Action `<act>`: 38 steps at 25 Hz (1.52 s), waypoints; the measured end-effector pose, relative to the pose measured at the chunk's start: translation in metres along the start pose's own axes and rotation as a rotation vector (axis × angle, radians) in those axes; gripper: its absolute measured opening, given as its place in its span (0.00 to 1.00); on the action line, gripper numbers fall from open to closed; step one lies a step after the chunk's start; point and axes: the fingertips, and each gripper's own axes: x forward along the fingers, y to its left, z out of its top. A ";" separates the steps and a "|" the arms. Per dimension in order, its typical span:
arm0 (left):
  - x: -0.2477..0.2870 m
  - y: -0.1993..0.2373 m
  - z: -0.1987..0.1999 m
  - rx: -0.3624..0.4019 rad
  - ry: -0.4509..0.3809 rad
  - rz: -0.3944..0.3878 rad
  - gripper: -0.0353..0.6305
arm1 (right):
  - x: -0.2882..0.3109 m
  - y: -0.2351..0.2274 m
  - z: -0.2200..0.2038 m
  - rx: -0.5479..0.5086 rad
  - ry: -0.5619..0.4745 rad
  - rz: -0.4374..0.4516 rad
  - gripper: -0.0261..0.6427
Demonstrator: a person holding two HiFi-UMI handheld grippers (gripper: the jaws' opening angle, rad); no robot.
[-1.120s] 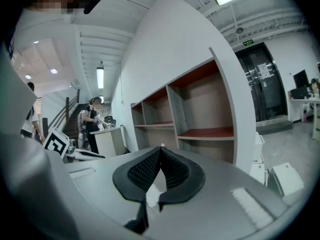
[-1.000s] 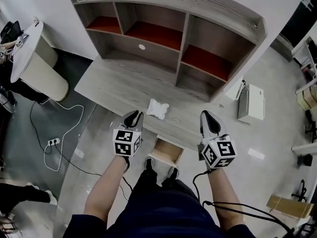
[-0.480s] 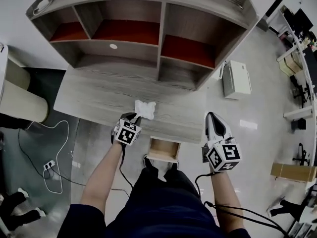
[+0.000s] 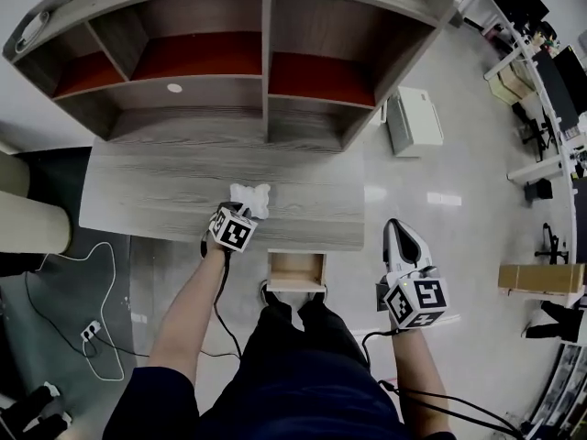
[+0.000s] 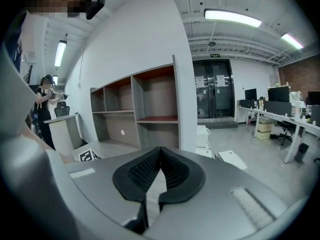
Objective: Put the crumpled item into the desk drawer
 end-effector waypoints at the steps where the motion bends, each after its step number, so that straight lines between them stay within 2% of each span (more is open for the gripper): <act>1: 0.002 0.002 -0.001 -0.003 0.007 0.006 0.15 | -0.004 -0.001 -0.002 0.001 0.004 -0.009 0.05; 5: 0.006 0.003 -0.001 -0.008 0.005 0.012 0.14 | -0.015 -0.003 -0.013 0.013 0.022 -0.035 0.05; 9: 0.003 -0.001 0.002 0.007 -0.010 0.018 0.08 | -0.020 0.002 -0.020 0.024 0.025 -0.029 0.05; 17: -0.035 -0.028 -0.003 -0.001 -0.046 0.044 0.06 | -0.017 0.012 -0.016 0.056 -0.009 0.061 0.05; 21: -0.054 -0.043 -0.010 -0.041 -0.060 0.059 0.06 | -0.015 0.013 -0.016 0.068 -0.020 0.120 0.05; 30: -0.078 -0.103 -0.037 -0.089 -0.046 0.110 0.06 | -0.044 -0.007 -0.041 0.121 -0.014 0.198 0.05; 38: -0.096 -0.169 -0.051 -0.077 -0.032 0.130 0.06 | -0.073 -0.021 -0.041 0.131 -0.042 0.268 0.05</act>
